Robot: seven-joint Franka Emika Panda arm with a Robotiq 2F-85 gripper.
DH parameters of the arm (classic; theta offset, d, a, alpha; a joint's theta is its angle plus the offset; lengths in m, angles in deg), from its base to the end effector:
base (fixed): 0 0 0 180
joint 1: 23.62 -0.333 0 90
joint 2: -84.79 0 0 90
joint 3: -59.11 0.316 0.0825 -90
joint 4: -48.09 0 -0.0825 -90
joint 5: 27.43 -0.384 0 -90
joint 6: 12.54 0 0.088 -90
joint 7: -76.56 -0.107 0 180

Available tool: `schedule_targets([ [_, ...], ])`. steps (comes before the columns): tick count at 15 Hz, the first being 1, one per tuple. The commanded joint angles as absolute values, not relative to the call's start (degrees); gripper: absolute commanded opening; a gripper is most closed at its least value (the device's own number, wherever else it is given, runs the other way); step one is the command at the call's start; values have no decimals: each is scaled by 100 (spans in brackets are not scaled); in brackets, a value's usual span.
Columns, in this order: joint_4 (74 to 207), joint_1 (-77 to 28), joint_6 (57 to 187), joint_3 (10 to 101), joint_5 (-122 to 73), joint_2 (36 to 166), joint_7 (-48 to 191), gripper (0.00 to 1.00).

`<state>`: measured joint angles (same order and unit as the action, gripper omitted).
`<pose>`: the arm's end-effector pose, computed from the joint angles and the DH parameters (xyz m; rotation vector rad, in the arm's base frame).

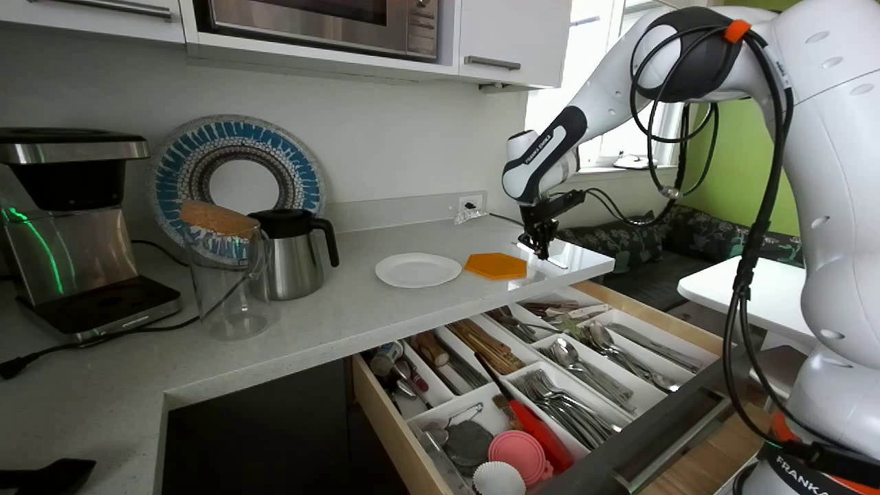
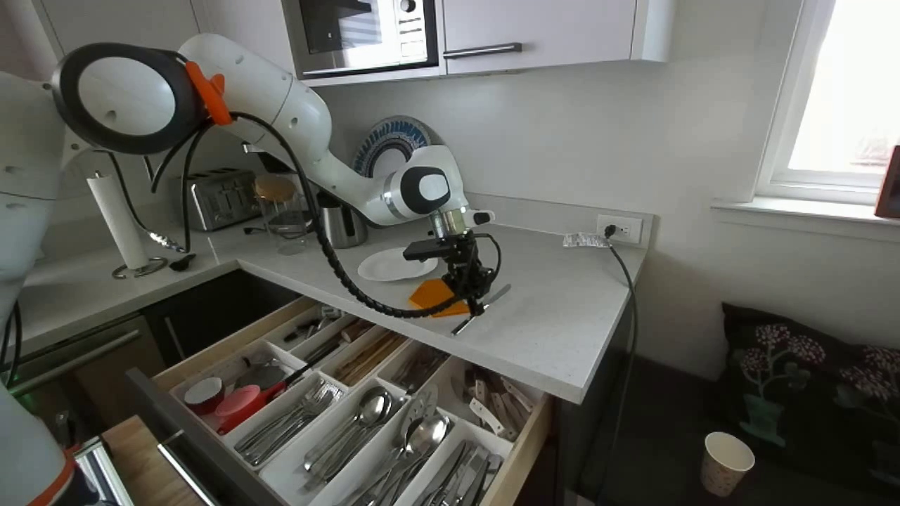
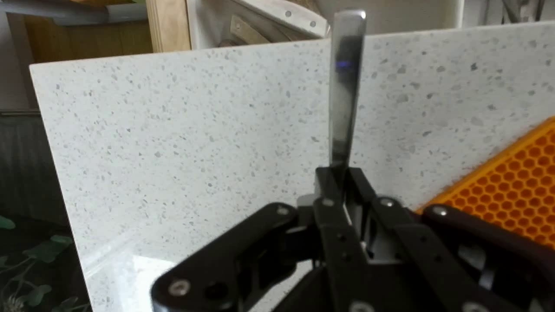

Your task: Remove the dinner knife from the far right compartment of the opened drawer and put it on the right of the orange placemat

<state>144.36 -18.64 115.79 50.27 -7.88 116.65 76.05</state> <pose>0.6605 -0.1606 0.2849 2.7941 -0.0195 -0.0512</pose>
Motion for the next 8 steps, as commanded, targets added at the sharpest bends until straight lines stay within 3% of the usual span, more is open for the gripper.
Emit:
schedule_targets([
  [1, 14116, -1771, 11334, 5110, -1002, 11856, 7936, 3],
  [8, 13805, -1649, 11254, 5166, -1265, 12096, 8371, 3],
])
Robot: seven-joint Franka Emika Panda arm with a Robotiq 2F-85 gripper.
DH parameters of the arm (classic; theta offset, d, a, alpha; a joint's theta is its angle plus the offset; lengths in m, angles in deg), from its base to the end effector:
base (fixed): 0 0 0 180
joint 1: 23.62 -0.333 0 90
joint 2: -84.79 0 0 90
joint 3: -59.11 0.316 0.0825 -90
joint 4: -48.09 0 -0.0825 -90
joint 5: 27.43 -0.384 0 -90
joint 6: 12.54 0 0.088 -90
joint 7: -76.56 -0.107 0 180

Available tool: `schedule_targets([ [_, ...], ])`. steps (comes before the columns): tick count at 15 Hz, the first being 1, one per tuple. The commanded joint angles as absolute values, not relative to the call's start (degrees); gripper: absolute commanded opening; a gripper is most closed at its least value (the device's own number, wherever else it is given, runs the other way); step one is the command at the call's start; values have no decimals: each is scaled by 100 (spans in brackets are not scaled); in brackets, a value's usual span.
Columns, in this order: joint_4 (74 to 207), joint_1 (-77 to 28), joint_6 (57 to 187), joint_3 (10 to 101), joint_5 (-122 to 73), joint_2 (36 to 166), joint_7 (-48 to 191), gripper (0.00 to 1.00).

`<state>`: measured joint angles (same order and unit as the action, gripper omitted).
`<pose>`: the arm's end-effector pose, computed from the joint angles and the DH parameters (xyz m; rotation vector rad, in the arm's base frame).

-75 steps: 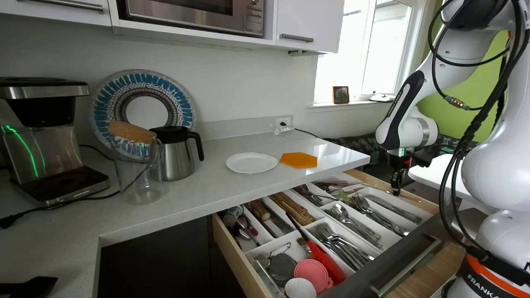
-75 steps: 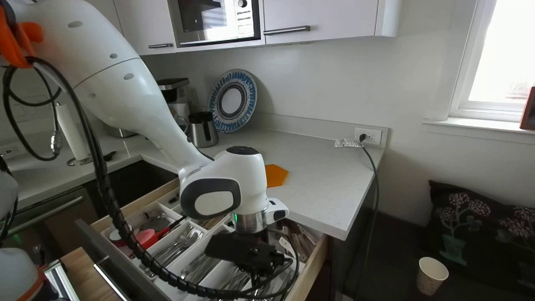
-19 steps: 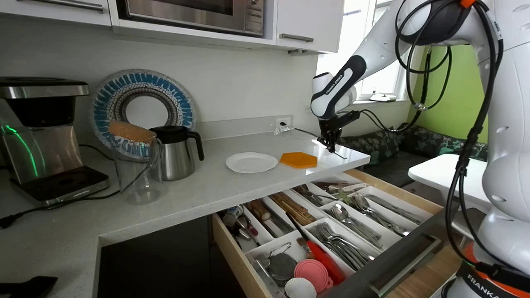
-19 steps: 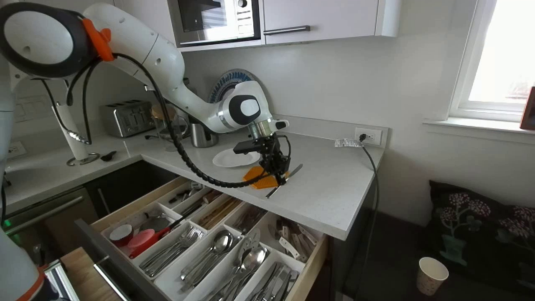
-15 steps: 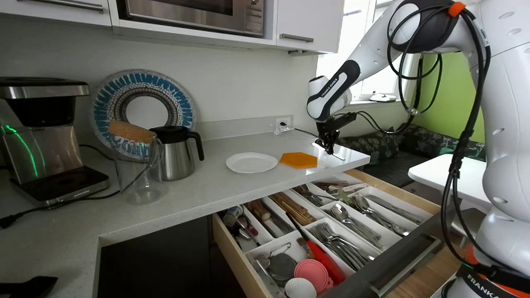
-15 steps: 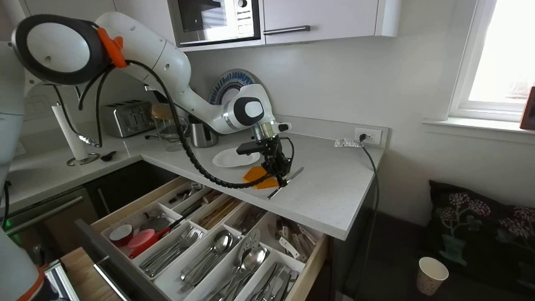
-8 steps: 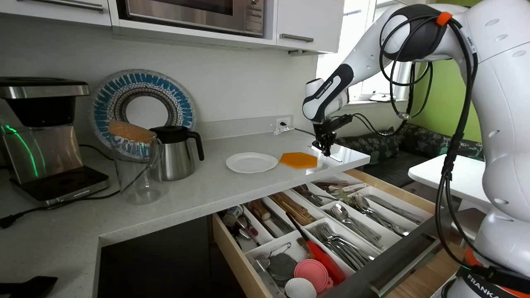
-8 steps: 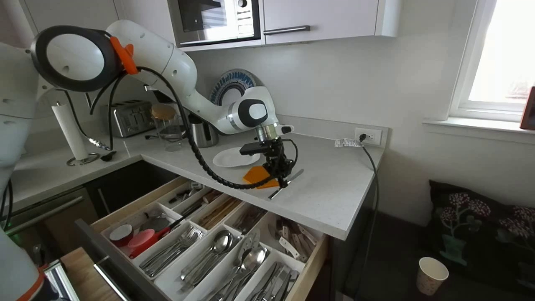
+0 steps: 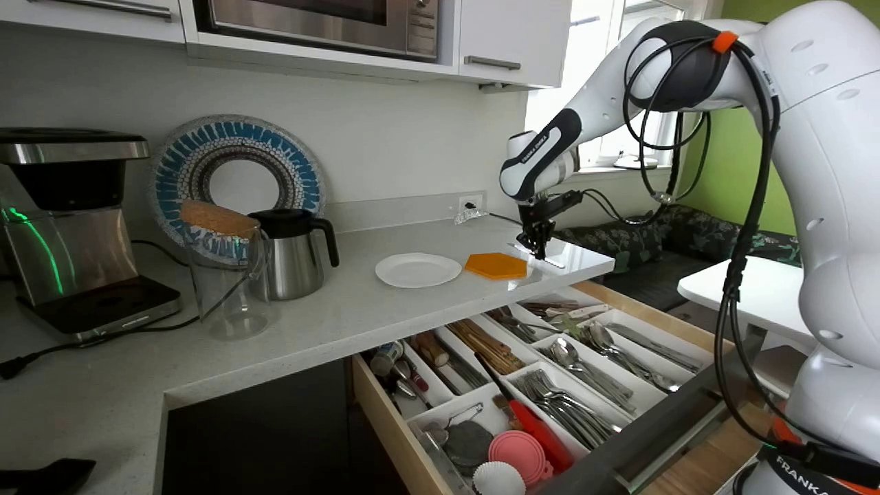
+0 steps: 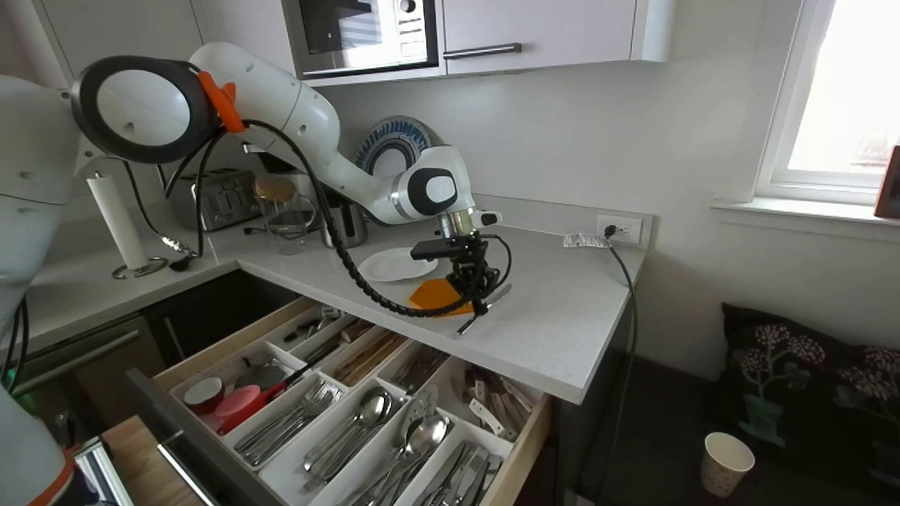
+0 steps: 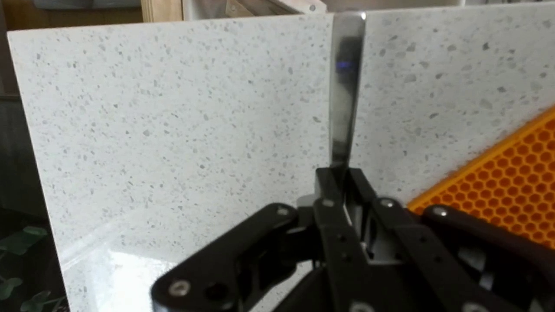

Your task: Remove the dinner knife from the far right compartment of the opened drawer and put it on the right of the orange placemat

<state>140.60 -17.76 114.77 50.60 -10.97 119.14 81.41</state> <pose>0.6726 -0.1677 0.2822 2.8308 0.0485 -0.0608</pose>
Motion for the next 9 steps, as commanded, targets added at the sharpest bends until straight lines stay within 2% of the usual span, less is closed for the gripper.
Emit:
schedule_targets([
  [1, 13788, -1633, 11263, 5174, -1291, 12133, 8416, 3],
  [9, 13539, -1540, 11150, 5232, -1458, 12328, 8628, 3],
])
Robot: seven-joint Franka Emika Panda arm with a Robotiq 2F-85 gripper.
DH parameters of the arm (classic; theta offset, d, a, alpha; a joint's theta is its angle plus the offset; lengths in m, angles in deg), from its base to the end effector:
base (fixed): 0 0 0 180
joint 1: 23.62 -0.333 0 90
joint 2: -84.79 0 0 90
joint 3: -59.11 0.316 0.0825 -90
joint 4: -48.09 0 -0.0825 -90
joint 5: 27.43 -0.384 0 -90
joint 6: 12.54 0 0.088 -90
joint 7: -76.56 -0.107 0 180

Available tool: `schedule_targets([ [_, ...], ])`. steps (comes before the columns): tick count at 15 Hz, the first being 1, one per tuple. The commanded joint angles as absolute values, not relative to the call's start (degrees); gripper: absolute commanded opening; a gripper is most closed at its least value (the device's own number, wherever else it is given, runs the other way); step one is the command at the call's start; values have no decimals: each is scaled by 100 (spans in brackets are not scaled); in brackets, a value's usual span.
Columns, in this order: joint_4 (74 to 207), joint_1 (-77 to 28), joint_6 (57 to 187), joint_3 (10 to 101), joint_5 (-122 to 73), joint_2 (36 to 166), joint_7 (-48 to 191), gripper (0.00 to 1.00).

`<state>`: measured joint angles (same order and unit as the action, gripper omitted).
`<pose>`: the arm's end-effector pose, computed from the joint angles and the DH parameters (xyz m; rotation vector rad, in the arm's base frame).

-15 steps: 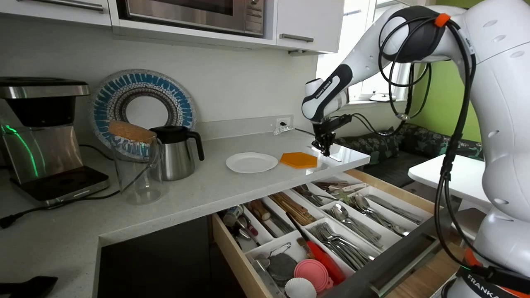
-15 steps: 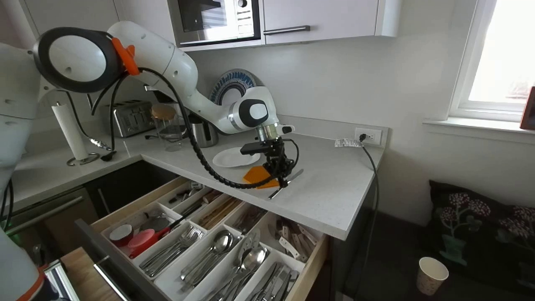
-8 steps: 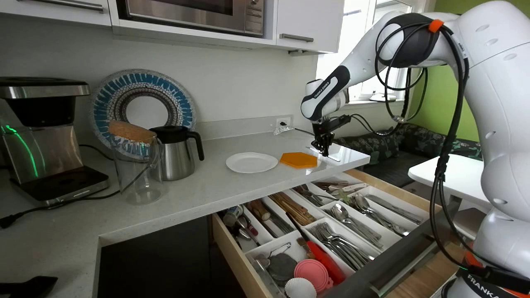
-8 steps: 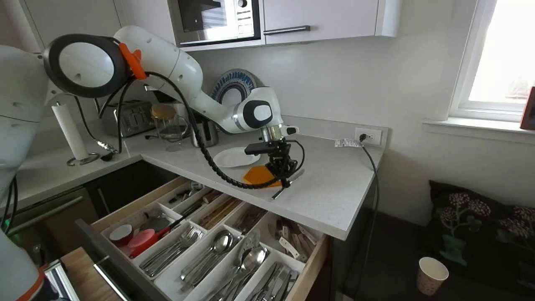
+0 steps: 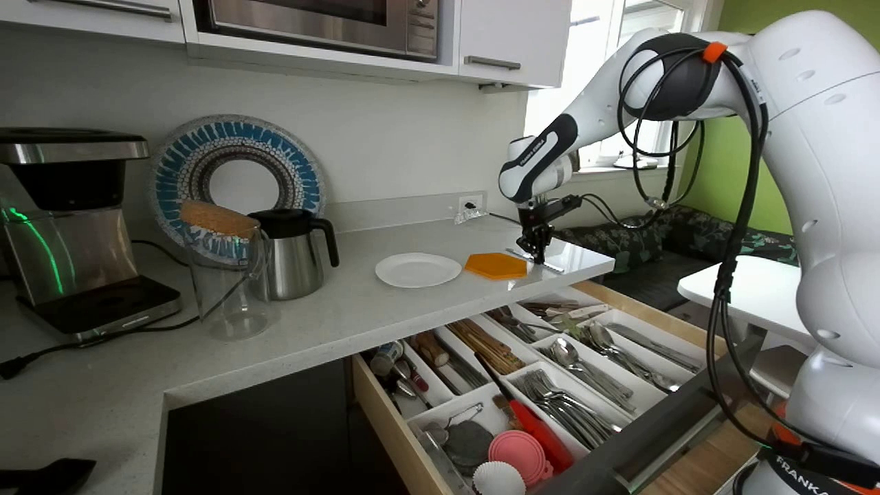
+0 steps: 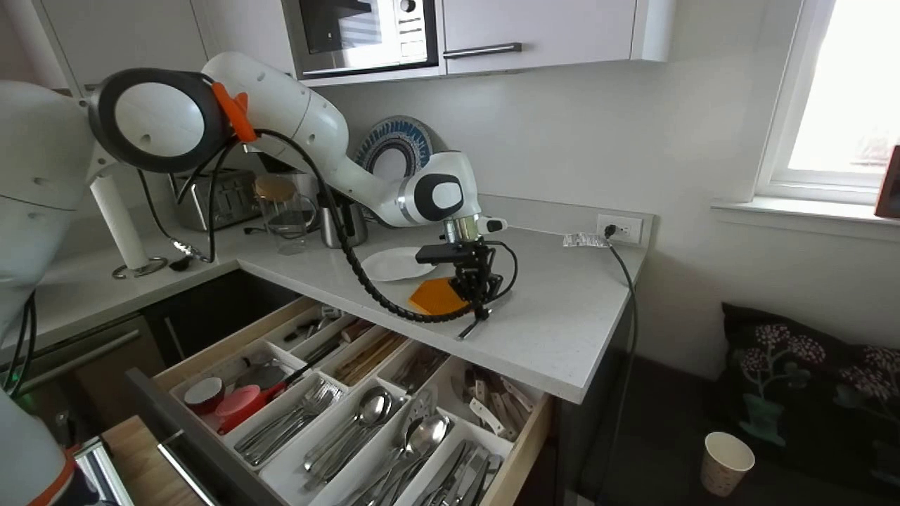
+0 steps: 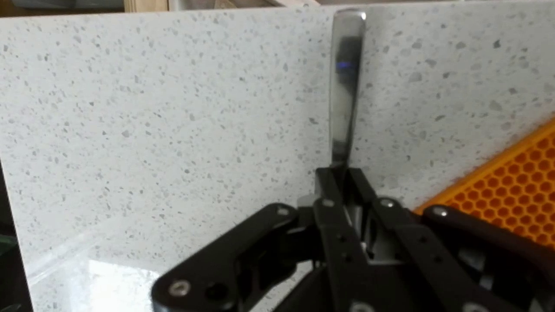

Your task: Remove the dinner knife from the far right compartment of the opened drawer and put it on the right of the orange placemat

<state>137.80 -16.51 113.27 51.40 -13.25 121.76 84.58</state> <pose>0.6786 -0.1744 0.2691 2.8665 0.0784 -0.0984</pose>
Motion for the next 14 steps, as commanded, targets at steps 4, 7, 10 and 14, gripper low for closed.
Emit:
schedule_targets([
  [4, 13473, -1517, 11161, 5233, -1445, 12386, 8678, 37],
  [7, 13445, -1487, 11171, 5237, -1452, 12388, 8737, 48],
  [10, 13479, -1497, 11042, 5234, -1464, 12251, 8718, 72],
  [14, 13562, -1512, 10510, 5189, -1507, 11759, 8567, 99],
])
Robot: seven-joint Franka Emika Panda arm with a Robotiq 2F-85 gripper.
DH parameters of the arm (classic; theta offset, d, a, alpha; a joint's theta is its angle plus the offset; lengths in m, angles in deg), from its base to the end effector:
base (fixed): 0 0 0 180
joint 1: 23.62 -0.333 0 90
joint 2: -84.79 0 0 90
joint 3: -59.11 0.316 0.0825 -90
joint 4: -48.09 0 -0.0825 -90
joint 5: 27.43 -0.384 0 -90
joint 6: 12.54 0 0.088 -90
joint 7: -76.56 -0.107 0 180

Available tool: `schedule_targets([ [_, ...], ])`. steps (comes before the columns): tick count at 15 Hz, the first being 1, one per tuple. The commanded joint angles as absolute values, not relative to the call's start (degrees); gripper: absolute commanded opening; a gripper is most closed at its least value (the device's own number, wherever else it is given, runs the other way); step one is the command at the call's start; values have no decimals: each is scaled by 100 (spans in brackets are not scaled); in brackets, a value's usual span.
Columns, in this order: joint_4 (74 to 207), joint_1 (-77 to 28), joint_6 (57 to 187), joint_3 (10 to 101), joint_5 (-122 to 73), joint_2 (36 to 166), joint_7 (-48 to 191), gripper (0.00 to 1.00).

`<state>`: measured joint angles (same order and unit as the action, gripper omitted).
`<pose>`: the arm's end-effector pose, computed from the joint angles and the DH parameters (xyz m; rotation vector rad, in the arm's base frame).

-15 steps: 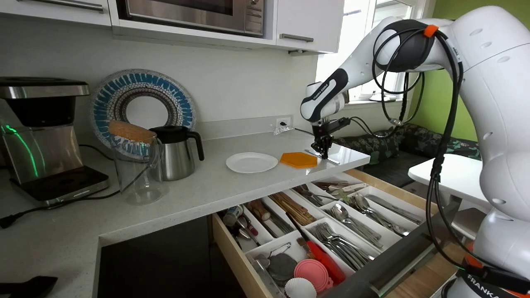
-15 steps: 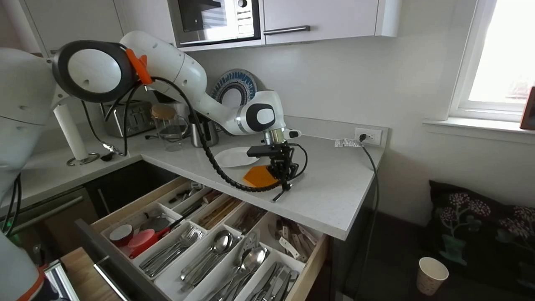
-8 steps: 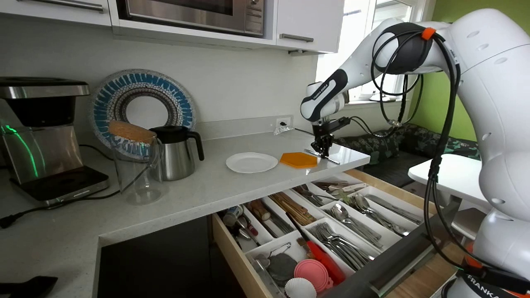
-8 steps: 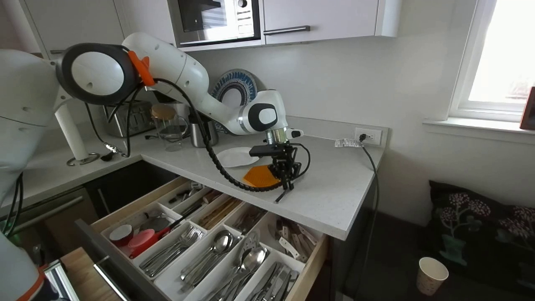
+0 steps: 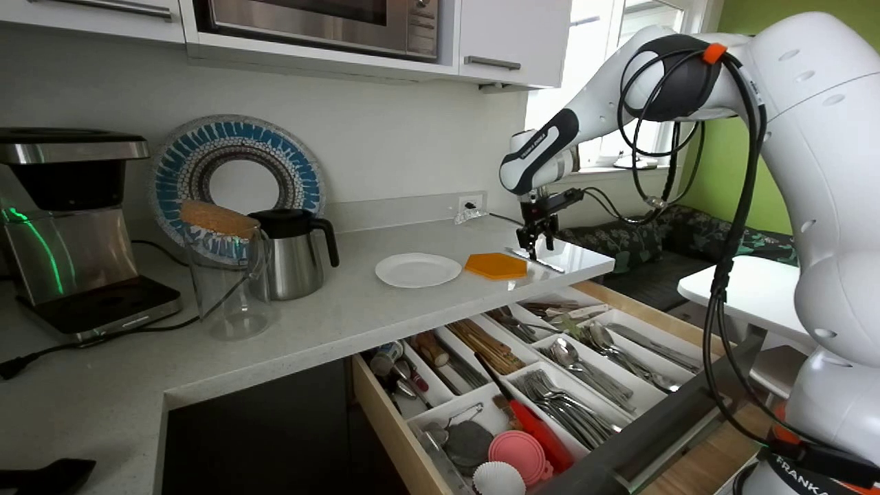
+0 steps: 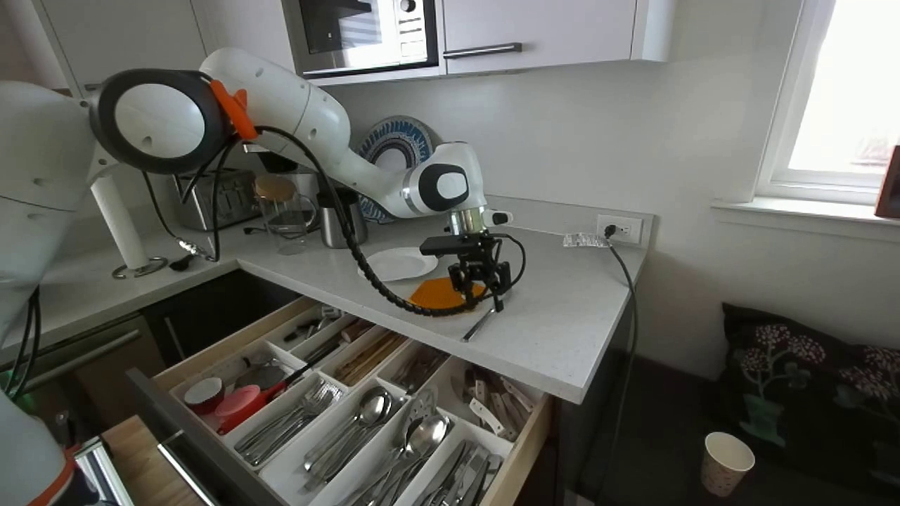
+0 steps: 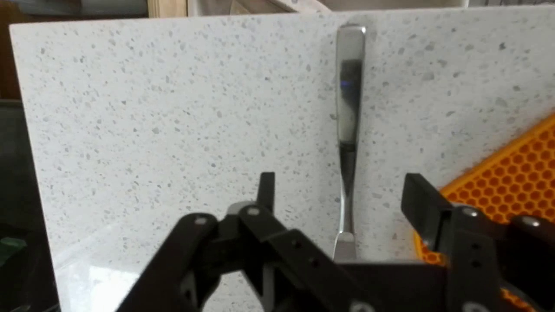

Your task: Remove the dinner knife from the far right compartment of the opened drawer and put it on the right of the orange placemat

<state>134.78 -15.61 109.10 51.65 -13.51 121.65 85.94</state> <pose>0.6821 -0.1847 0.2880 2.8680 0.0715 -0.1310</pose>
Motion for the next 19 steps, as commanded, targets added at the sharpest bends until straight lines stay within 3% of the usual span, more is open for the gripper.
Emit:
schedule_targets([
  [1, 13622, -1500, 10404, 5171, -1496, 11574, 8570, 100],
  [10, 13933, -1365, 7513, 5196, -2532, 9971, 8270, 100],
  [13, 14571, -1337, 8155, 5213, -3149, 9387, 8473, 100],
  [14, 13881, -1397, 7686, 5161, -2825, 9877, 8446, 100],
  [19, 13929, -1398, 7734, 5161, -2845, 9830, 8447, 100],
])
